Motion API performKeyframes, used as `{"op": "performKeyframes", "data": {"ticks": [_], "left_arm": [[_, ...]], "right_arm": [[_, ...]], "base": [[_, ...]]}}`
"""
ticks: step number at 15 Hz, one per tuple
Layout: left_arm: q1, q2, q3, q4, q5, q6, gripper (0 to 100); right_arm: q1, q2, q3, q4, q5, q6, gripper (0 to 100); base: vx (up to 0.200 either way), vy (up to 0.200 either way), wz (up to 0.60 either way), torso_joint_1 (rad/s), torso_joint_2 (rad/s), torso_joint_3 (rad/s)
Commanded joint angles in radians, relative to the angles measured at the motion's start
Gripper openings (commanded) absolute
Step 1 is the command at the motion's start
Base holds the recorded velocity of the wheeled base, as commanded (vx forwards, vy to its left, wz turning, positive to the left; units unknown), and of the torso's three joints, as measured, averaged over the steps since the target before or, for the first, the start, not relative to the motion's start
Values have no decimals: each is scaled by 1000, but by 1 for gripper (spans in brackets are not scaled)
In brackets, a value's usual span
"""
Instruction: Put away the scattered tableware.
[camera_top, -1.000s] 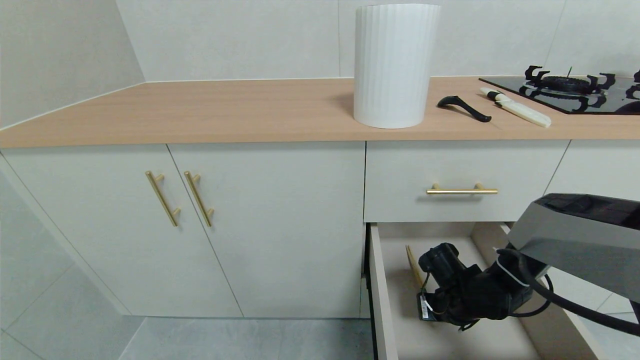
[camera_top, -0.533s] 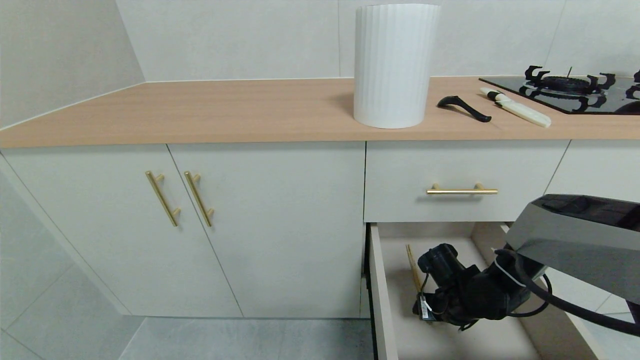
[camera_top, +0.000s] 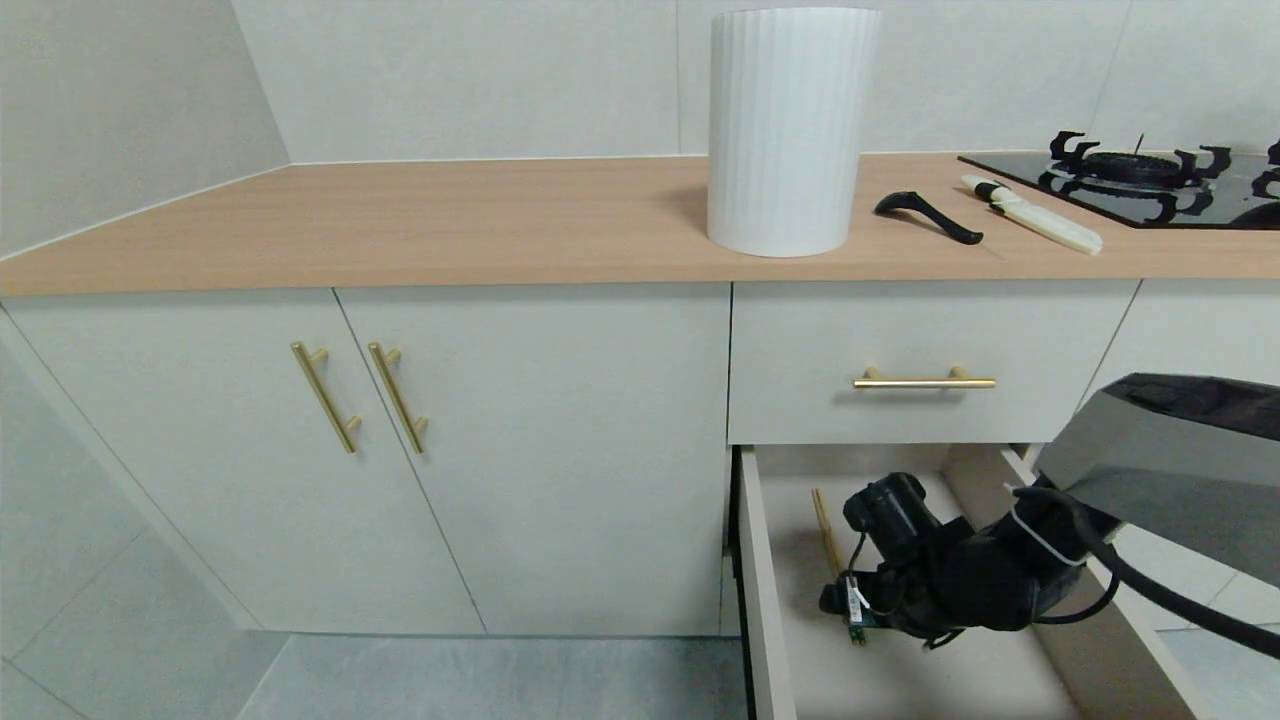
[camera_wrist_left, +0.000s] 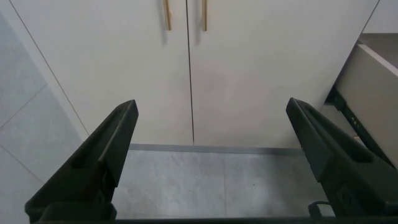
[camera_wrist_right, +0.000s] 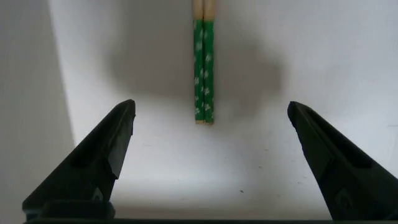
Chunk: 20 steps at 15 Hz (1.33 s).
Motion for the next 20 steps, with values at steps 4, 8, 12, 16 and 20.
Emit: {"op": "performKeyframes", "data": {"ticks": [4, 8, 12, 16, 20], "left_arm": [[0, 0, 0, 0, 1, 0, 100], [0, 0, 0, 0, 1, 0, 100], [0, 0, 0, 2, 1, 0, 100], [0, 0, 0, 0, -1, 0, 100], [0, 0, 0, 0, -1, 0, 100]], "right_arm": [[-53, -328, 62, -1, -81, -55, 100], [-70, -470, 78, -6, -178, -113, 100], [-71, -528, 87, -6, -178, -124, 100], [-79, -537, 90, -6, -178, -136, 100], [-80, -549, 92, -6, -179, -138, 100]], "base": [[0, 0, 0, 0, 0, 0], [0, 0, 0, 0, 0, 0], [0, 0, 0, 0, 0, 0], [0, 0, 0, 0, 0, 0], [0, 0, 0, 0, 0, 0]]}}
